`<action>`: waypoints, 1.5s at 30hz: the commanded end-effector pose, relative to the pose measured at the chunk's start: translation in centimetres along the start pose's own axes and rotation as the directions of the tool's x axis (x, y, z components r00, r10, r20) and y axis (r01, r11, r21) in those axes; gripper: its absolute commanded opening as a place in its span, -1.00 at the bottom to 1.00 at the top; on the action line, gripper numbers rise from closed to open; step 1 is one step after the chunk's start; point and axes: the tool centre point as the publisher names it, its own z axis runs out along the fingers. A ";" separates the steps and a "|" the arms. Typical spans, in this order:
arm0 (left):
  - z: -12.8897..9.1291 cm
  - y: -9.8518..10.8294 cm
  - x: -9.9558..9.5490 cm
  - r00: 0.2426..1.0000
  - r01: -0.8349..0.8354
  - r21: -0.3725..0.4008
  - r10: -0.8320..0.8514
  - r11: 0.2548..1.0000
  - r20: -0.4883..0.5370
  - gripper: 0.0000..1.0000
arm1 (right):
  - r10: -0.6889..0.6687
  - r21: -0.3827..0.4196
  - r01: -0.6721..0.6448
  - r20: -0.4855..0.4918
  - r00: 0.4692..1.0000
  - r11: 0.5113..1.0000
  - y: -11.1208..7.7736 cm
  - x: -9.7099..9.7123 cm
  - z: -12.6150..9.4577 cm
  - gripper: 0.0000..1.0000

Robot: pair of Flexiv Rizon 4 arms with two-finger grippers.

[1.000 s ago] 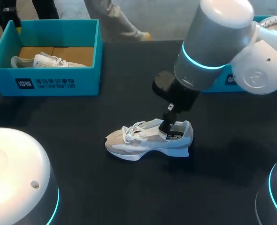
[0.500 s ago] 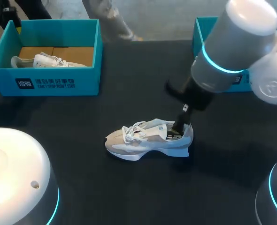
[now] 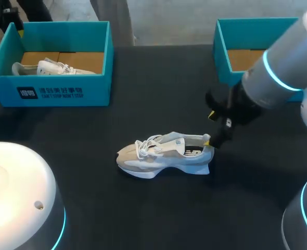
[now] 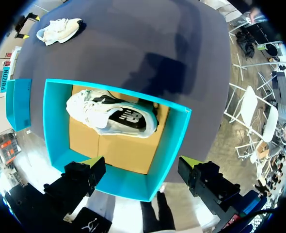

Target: Take the shoe out of the shoebox, open the shoe tongue, remove and reinsert the insole, then place the shoe into the shoebox

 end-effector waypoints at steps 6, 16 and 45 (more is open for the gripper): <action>-0.1 0.0 0.0 1.000 0.000 0.000 0.000 1.000 -0.002 1.00 | -0.098 -0.477 0.059 -0.057 0.994 0.877 -1.3 -0.1 0.1 1.00; -0.1 0.0 0.0 1.000 0.000 0.000 0.000 1.000 -0.002 1.00 | -0.127 -0.526 0.101 -0.015 0.992 0.845 -2.1 -0.2 0.5 1.00; -0.1 0.0 0.0 1.000 0.000 0.000 0.000 1.000 -0.002 1.00 | -0.276 -0.451 0.228 -0.041 0.960 0.863 -4.5 -0.9 2.5 1.00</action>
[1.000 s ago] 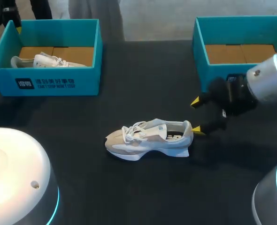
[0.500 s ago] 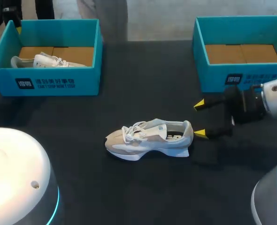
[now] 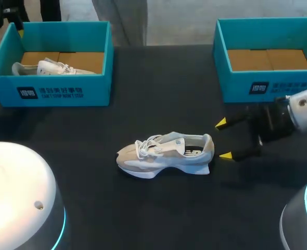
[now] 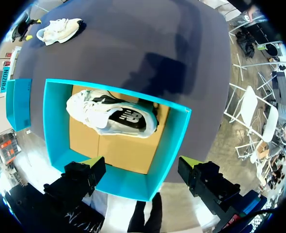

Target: Take the shoe out of the shoebox, open the shoe tongue, remove and reinsert the insole, then place the shoe into the shoebox

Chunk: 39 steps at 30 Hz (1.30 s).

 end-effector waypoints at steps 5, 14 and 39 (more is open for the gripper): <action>-0.1 0.0 0.0 1.000 0.000 0.000 0.000 1.000 -0.002 1.00 | 0.005 0.040 -0.005 -0.005 1.000 0.999 -2.1 -1.1 -0.1 1.00; -0.1 0.0 0.0 1.000 0.000 0.000 0.000 1.000 -0.002 1.00 | 0.042 0.110 -0.042 0.007 0.999 0.993 -5.2 -1.3 -0.2 1.00; -0.1 0.0 0.0 1.000 0.000 0.000 0.000 1.000 -0.002 1.00 | 0.107 0.176 -0.115 0.057 0.993 0.978 -8.3 -1.3 -0.5 1.00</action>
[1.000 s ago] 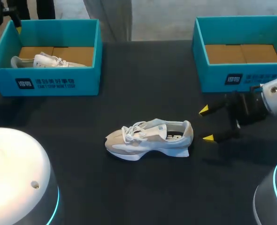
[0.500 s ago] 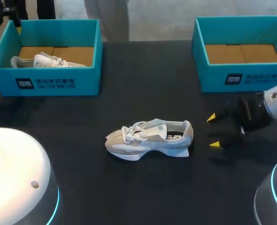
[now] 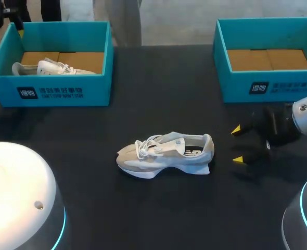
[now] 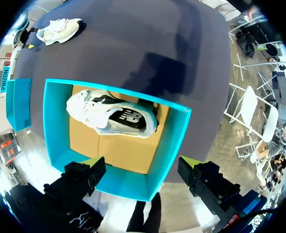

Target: Take the shoe out of the shoebox, open the shoe tongue, remove and reinsert the insole, then place the shoe into the shoebox

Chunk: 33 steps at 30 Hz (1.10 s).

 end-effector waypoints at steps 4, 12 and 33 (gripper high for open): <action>-0.1 0.0 0.0 1.000 0.000 0.000 0.000 1.000 -0.002 1.00 | 0.000 0.003 0.000 0.002 1.000 1.000 0.1 0.1 -0.1 1.00; -0.1 0.0 0.0 1.000 0.000 0.000 0.000 1.000 -0.002 1.00 | 0.015 0.015 -0.015 0.017 1.000 1.000 0.6 -0.2 0.8 1.00; -0.1 0.0 0.0 1.000 0.000 0.000 0.000 1.000 -0.002 1.00 | 0.099 0.058 -0.099 0.009 0.995 0.993 2.8 -0.3 4.5 1.00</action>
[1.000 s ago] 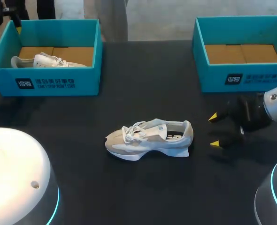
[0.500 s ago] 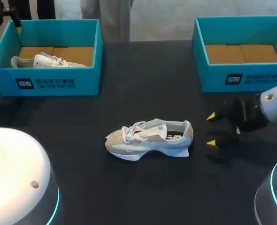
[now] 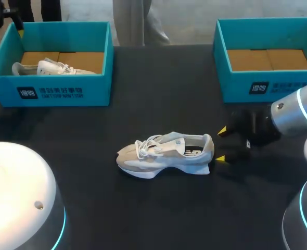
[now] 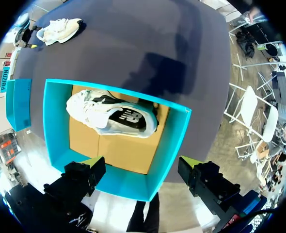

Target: Take the shoe out of the shoebox, open the shoe tongue, remove and reinsert the insole, then place the shoe into the shoebox

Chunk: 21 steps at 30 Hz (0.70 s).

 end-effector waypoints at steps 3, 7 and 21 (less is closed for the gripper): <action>-0.1 0.0 0.0 1.000 0.000 0.000 0.000 1.000 -0.002 1.00 | 0.001 0.003 -0.001 -0.010 1.000 1.000 0.7 0.1 1.5 1.00; -0.1 0.0 0.0 1.000 0.000 0.000 0.000 1.000 -0.002 1.00 | 0.002 -0.003 -0.002 -0.019 1.000 1.000 1.0 0.5 2.2 1.00; -0.1 0.0 0.0 1.000 0.000 0.000 0.000 1.000 -0.002 1.00 | 0.005 -0.027 -0.007 -0.052 0.999 1.000 1.3 1.4 4.3 1.00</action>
